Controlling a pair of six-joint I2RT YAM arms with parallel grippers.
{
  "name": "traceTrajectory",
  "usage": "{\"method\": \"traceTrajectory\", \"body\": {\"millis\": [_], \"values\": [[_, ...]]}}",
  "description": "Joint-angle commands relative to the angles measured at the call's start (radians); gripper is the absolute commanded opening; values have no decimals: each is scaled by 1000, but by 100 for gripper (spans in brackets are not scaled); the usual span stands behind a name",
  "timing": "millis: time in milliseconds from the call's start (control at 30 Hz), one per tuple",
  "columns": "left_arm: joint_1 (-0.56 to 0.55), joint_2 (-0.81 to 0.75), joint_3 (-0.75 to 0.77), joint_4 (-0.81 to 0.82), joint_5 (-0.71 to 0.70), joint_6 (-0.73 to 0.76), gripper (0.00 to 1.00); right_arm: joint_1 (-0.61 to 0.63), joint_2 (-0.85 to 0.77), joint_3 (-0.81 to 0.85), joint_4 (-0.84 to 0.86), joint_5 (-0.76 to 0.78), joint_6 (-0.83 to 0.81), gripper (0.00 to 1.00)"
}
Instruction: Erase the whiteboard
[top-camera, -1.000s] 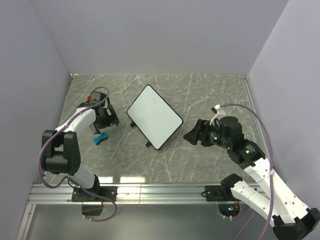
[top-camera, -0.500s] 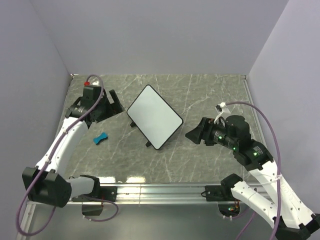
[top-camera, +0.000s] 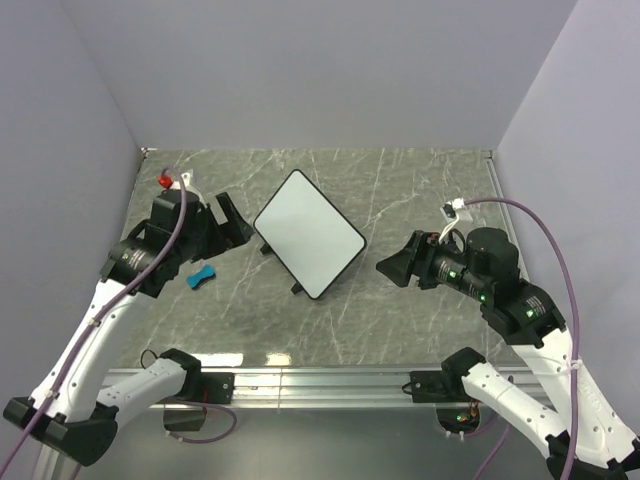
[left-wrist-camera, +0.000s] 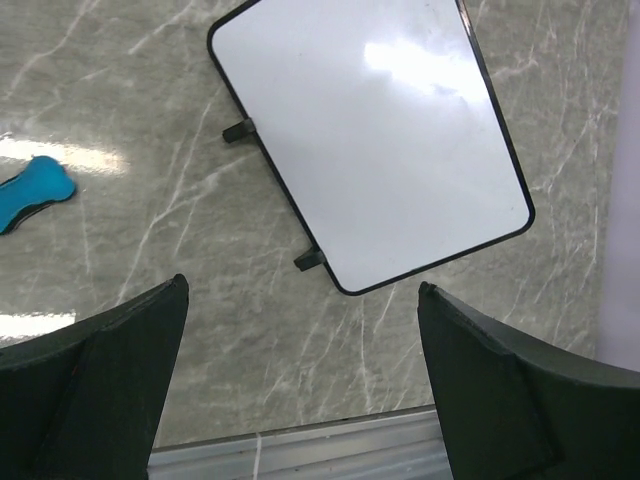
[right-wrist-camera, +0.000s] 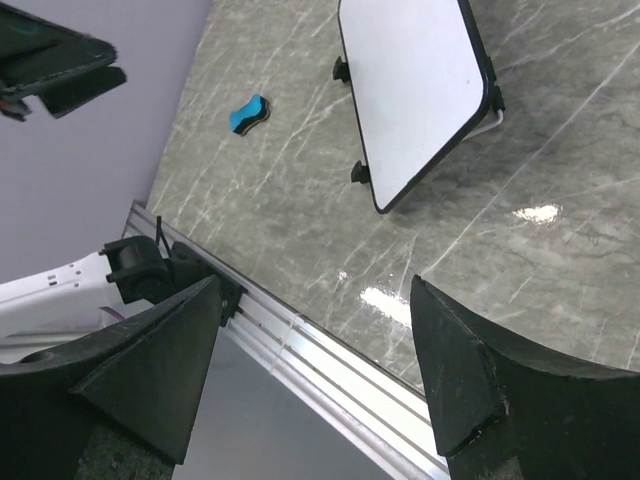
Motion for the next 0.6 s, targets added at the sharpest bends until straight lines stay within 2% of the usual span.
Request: {"method": "traceTrajectory", "body": {"millis": [0, 567], "values": [[-5, -24, 51, -61, -66, -12, 99, 3, 15, 45, 10, 7, -3, 83], [-5, 77, 110, 105, -57, 117, 99, 4, -28, 31, 12, 113, 29, 83]]}}
